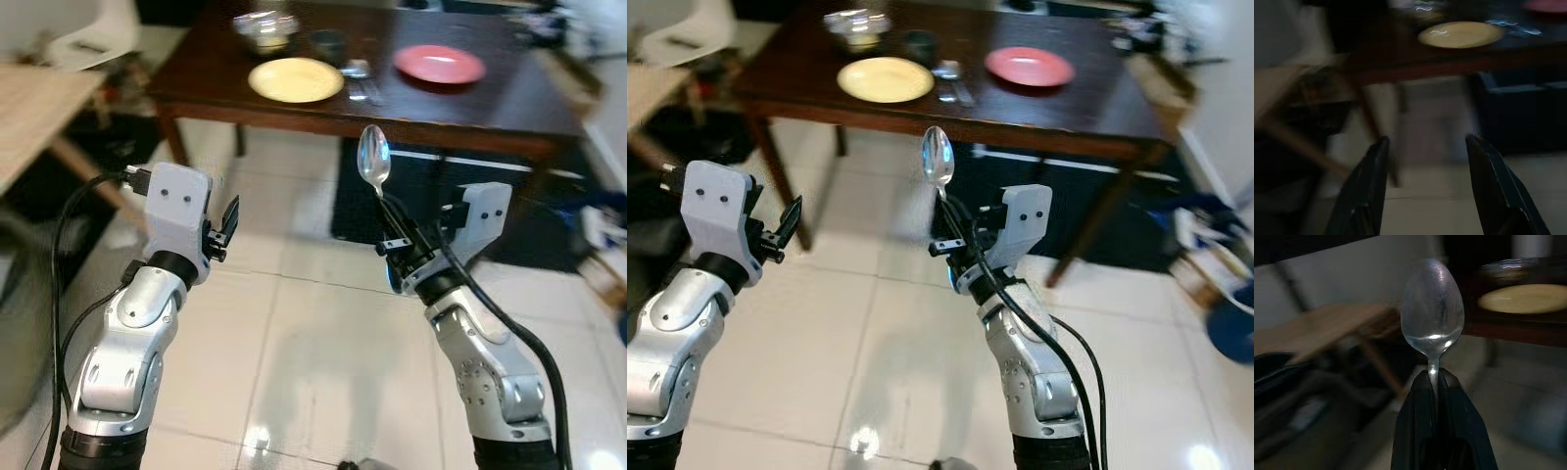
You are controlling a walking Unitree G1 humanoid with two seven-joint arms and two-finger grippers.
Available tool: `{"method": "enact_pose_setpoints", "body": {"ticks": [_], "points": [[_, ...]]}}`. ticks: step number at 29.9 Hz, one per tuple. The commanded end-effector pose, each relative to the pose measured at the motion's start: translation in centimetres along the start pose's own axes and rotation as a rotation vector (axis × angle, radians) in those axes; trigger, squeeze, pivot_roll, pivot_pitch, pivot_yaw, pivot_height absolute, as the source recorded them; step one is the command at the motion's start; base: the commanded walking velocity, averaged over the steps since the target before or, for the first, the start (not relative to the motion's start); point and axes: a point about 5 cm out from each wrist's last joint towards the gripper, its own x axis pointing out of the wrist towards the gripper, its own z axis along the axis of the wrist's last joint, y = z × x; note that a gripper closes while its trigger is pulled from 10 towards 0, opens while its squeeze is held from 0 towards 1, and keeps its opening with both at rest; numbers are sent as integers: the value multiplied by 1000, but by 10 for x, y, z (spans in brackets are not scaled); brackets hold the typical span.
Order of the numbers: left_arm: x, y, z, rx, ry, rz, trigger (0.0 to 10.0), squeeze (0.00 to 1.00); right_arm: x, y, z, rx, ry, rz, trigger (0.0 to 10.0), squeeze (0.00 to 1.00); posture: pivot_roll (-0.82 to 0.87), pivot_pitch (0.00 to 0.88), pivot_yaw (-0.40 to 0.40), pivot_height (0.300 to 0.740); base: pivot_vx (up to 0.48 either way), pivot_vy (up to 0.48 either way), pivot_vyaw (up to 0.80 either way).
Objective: Setting the table
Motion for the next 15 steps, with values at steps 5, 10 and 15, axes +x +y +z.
{"method": "enact_pose_setpoints", "body": {"ticks": [5, 10, 15], "points": [[1, -7, 0, 2, -1, -22, 10000, 0, -5, -9, 1, -20, -3, -33, 10000, 0, -57, 58, 14, 740, 480, 0, 781], [0, -7, 0, 2, -2, -22, 10000, 0, -5, -7, -1, -39, 5, -17, 10000, 0, -54, 56, 11, 740, 480, 0, 781], [0, -8, 0, 2, -5, -22, 10000, 0, -6, -7, -1, -47, 13, 3, 10000, 0, -54, 55, 9, 740, 480, 0, 781]]}}
